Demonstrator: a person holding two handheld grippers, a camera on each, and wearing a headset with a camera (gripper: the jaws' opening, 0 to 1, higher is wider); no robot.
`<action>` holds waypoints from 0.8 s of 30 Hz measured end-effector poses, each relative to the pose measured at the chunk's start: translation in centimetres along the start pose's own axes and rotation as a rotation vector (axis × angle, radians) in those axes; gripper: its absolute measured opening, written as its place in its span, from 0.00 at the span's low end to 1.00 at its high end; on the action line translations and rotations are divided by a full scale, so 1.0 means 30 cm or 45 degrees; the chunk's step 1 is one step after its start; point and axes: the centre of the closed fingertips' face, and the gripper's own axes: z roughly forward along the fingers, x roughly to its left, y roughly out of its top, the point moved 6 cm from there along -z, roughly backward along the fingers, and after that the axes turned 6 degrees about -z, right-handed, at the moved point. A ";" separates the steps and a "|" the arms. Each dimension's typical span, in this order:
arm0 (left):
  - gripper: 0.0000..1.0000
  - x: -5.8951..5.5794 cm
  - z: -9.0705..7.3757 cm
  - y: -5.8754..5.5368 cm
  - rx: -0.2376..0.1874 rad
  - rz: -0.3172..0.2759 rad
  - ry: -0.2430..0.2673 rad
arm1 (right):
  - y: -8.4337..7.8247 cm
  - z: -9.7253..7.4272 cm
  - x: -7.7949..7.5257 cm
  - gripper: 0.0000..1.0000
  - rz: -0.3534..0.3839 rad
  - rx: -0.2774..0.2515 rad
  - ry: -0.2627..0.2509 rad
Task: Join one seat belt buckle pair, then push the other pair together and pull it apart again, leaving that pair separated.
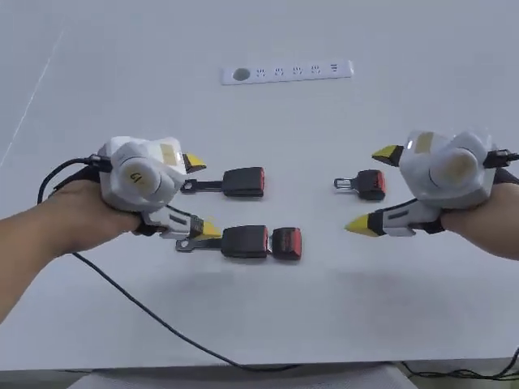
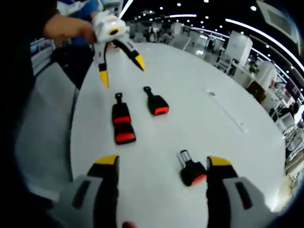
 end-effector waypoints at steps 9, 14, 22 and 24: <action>0.79 -0.041 -0.094 -0.156 -0.023 -0.177 0.101 | -0.066 -0.066 0.073 0.90 0.136 -0.009 -0.082; 0.83 -0.057 -0.151 -0.240 -0.051 -0.311 0.168 | -0.087 -0.098 0.104 0.95 0.252 -0.058 -0.094; 1.00 -0.080 -0.242 -0.332 -0.156 -0.500 0.293 | -0.118 -0.146 0.113 1.00 0.341 -0.096 -0.165; 1.00 -0.077 -0.264 -0.341 -0.200 -0.569 0.318 | -0.127 -0.149 0.117 1.00 0.352 -0.095 -0.172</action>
